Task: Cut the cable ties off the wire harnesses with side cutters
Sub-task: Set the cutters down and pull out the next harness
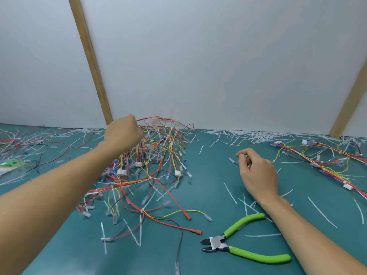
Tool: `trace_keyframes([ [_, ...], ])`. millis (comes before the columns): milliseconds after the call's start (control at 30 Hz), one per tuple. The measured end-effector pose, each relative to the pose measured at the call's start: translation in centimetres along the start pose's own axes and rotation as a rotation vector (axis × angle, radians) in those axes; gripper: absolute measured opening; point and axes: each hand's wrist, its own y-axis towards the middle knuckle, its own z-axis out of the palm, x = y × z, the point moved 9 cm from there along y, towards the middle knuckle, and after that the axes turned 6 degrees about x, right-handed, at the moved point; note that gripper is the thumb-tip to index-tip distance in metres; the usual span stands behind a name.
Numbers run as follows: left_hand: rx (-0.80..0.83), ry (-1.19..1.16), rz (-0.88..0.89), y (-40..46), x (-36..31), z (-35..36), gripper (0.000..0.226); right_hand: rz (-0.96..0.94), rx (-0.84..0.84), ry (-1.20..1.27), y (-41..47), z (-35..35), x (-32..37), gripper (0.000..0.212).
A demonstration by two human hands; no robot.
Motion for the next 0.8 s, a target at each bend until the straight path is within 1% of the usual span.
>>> trace_keyframes([
  [67, 0.073, -0.157, -0.164, 1.8, 4.7, 1.2, 0.028, -0.008, -0.005, -0.005, 0.0, 0.1, -0.1, 0.015],
  [100, 0.115, -0.246, -0.217, 2.4, 6.3, 2.1, 0.034, -0.011, -0.005, -0.007, 0.1, 0.2, -0.2, 0.015],
  [167, 0.218, -0.429, -0.258, 3.1, 7.1, 4.3, 0.039, -0.010, -0.003, -0.011, 0.2, 0.4, -0.3, 0.015],
  [233, 0.291, -0.589, -0.272, 3.5, 6.4, 6.1, 0.037, -0.011, -0.004, -0.013, 0.4, 0.4, -0.4, 0.015],
  [300, 0.260, -0.691, -0.297, 4.1, 5.8, 6.8, 0.035, -0.011, 0.007, -0.010, 0.5, 0.5, -0.3, 0.015],
  [333, 0.227, -0.703, -0.321, 4.3, 5.6, 6.8, 0.032, -0.011, 0.016, -0.012, 0.5, 0.6, -0.3, 0.015],
  [400, 0.114, -0.645, -0.366, 4.5, 5.1, 5.4, 0.025, -0.013, 0.023, -0.024, 0.5, 0.6, -0.1, 0.015],
  [433, -0.003, -0.586, -0.362, 4.6, 4.6, 3.6, 0.026, -0.011, 0.024, -0.025, 0.5, 0.5, -0.1, 0.015],
  [467, -0.176, -0.538, -0.333, 4.6, 3.8, 1.0, 0.027, -0.005, 0.027, -0.023, 0.6, 0.5, -0.1, 0.015],
  [500, -0.386, -0.517, -0.262, 4.0, 2.4, -2.1, 0.028, -0.002, 0.029, -0.016, 0.6, 0.6, -0.1, 0.016],
  [533, -0.594, -0.524, -0.137, 2.6, 0.3, -5.1, 0.026, 0.000, 0.029, -0.006, 0.7, 0.6, -0.2, 0.016],
  [567, -0.729, -0.529, 0.044, 1.0, -2.8, -7.4, 0.023, 0.001, 0.024, 0.006, 0.6, 0.5, -0.3, 0.016],
  [600, -0.725, -0.501, 0.266, -0.4, -6.7, -8.4, 0.018, 0.004, 0.012, 0.022, 0.5, 0.3, -0.3, 0.016],
  [633, -0.575, -0.438, 0.473, -1.6, -10.7, -7.6, 0.013, 0.011, -0.005, 0.046, 0.4, 0.0, -0.2, 0.014],
  [667, -0.321, -0.300, 0.588, -2.9, -14.3, -5.2, 0.011, 0.019, -0.036, 0.075, 0.3, -0.5, -0.1, 0.011],
  [700, -0.059, -0.091, 0.621, -4.4, -16.7, -1.9, 0.012, 0.015, -0.078, 0.104, 0.2, -1.2, 0.2, 0.010],
  [733, 0.118, 0.126, 0.630, -6.0, -17.9, 0.7, 0.015, -0.009, -0.126, 0.132, 0.0, -2.0, 0.8, 0.017],
  [767, 0.198, 0.282, 0.663, -7.7, -18.5, 2.4, 0.018, -0.067, -0.155, 0.157, -0.1, -2.6, 1.8, 0.031],
  [800, 0.228, 0.348, 0.714, -9.1, -19.0, 3.3, 0.021, -0.165, -0.151, 0.166, -0.3, -2.9, 3.2, 0.045],
])
